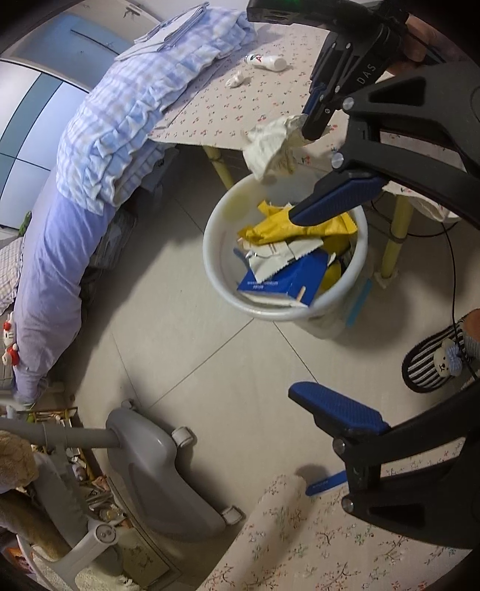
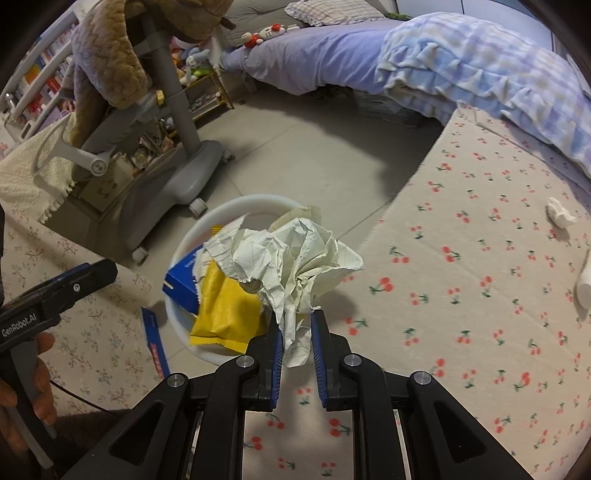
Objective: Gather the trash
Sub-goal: 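Open both tools over the white bin to drop packet and tissue, then move the right tool to the white AD milk bottle and grasp it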
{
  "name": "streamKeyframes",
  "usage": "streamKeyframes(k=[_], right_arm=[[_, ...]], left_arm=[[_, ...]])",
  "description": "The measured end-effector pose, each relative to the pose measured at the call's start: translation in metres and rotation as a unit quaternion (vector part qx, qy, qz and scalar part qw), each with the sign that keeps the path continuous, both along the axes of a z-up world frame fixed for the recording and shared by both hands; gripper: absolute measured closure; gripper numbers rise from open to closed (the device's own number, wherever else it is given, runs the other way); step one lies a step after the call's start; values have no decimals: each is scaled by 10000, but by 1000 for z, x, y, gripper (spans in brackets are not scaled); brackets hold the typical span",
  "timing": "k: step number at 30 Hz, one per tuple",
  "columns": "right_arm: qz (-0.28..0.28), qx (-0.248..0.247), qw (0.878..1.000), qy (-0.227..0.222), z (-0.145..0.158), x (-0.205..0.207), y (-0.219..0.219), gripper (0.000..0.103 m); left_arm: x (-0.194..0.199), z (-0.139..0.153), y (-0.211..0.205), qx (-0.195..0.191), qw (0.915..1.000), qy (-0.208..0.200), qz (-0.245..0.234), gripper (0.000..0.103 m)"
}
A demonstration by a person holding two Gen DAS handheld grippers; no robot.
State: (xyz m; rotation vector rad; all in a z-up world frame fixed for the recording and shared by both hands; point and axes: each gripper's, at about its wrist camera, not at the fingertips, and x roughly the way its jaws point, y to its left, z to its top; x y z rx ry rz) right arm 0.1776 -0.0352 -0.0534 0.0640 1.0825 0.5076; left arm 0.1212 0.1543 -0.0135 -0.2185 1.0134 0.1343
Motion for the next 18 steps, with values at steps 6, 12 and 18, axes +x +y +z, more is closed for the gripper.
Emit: streamKeyframes(k=[6,12,18], right_arm=[[39,366,9993,-65,6,-1,-3,36],[-143,157,9997,-126,14,-5,-24,36],[-559,-110,9981,-234,24,-12,-61,35]], left_arm=[[0,0,3,5,10000,9,46,16],[-1,1,-4,14,10000,1,-44,16],[-3,4,-15,-22,9998,-29,-203,13]])
